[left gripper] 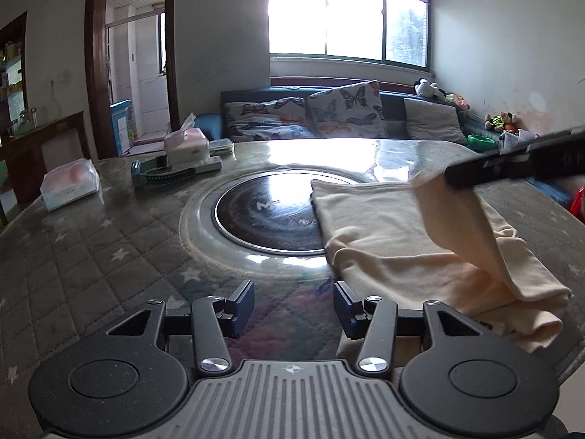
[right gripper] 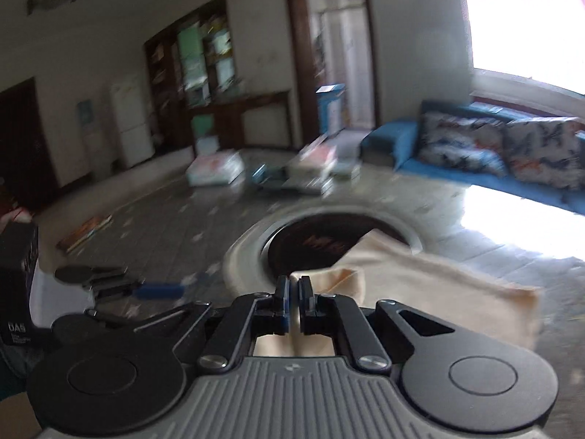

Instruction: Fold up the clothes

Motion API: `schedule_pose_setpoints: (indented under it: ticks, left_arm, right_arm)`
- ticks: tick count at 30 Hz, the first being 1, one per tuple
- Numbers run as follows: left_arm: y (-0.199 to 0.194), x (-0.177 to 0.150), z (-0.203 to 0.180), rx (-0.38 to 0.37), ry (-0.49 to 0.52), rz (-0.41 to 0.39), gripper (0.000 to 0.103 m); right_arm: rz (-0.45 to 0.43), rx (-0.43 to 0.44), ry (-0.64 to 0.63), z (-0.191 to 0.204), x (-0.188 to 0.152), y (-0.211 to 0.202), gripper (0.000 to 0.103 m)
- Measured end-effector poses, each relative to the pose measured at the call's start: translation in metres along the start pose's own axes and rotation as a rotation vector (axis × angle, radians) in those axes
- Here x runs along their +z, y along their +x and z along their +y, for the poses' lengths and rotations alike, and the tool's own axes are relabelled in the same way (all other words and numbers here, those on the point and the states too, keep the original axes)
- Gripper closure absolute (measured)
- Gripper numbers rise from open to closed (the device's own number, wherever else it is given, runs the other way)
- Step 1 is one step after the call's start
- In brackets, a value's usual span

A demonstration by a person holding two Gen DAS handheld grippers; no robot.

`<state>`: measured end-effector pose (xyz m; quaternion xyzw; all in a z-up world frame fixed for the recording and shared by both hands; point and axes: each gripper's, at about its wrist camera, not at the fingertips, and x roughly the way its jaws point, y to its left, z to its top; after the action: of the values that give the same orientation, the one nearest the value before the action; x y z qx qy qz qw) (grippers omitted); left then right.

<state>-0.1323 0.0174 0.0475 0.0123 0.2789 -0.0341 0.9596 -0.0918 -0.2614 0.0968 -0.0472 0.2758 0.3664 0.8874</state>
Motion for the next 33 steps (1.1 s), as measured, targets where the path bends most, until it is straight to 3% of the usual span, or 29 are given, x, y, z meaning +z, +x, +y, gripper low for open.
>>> schedule_pose_setpoints:
  ticks: [3, 8, 12, 15, 21, 26, 29, 33]
  left_arm:
    - [-0.002, 0.001, -0.002, -0.016, 0.009, -0.003, 0.052]
    - [-0.004, 0.008, -0.022, -0.097, 0.059, -0.032, 0.056]
    - [0.006, 0.011, -0.046, -0.171, 0.123, -0.029, 0.06]
    - [0.018, 0.01, -0.058, -0.182, 0.157, -0.008, 0.061]
    - [0.036, 0.003, -0.063, -0.192, 0.182, 0.058, 0.065]
    - [0.039, -0.002, -0.064, -0.183, 0.189, 0.085, 0.08]
    - [0.036, -0.001, -0.063, -0.177, 0.182, 0.071, 0.1]
    - [0.022, 0.003, -0.061, -0.153, 0.178, 0.048, 0.102]
  right_arm:
    - [0.041, 0.045, -0.013, 0.011, -0.009, 0.011, 0.096]
    - [0.055, -0.026, -0.031, -0.011, -0.019, -0.016, 0.093]
    - [0.148, -0.124, -0.052, -0.034, -0.044, -0.034, 0.093]
    - [0.217, -0.154, -0.035, -0.047, -0.065, -0.044, 0.093]
    - [0.265, -0.155, 0.005, -0.057, -0.102, -0.05, 0.093]
    - [0.267, -0.144, 0.008, -0.061, -0.11, -0.048, 0.091]
    - [0.274, -0.149, -0.002, -0.061, -0.109, -0.045, 0.087]
    - [0.281, -0.143, -0.017, -0.061, -0.108, -0.044, 0.087]
